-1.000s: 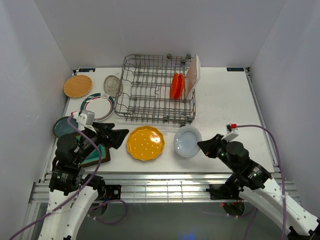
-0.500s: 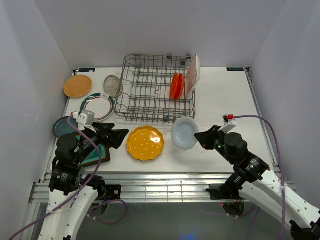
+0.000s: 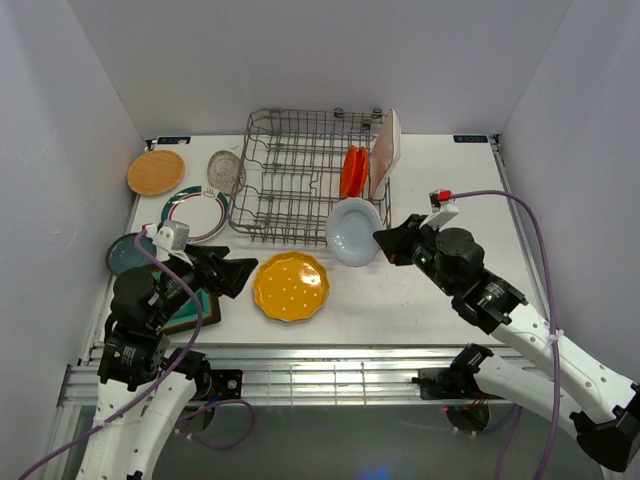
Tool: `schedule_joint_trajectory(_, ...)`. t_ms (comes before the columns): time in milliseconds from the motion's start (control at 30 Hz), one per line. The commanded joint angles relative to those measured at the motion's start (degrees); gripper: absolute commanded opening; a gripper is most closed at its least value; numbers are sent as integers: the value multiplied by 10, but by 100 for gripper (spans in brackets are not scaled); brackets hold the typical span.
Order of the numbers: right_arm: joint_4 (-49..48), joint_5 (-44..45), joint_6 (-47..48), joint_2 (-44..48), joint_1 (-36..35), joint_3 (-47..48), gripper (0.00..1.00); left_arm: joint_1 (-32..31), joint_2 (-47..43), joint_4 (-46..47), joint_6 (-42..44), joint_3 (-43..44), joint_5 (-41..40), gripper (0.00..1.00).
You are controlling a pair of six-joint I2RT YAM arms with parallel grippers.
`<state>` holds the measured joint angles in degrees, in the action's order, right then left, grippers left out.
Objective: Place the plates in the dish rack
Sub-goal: Insert the plate into the dish rack.
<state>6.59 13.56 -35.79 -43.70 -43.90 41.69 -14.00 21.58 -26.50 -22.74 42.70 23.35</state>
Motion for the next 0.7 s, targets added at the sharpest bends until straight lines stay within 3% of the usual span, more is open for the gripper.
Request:
schedule_joint_trajectory(0, -93, 24, 27, -33, 0, 76, 8, -2, -1, 7, 2, -2, -3, 98)
schedule_joint_trajectory(267, -105, 86, 67, -156, 0, 160, 8, -2, 1, 7, 2, -2, -4, 98)
schedule_joint_trajectory(667, -73, 174, 119, -379, 0, 403, 8, -2, 5, 7, 2, -2, -7, 98)
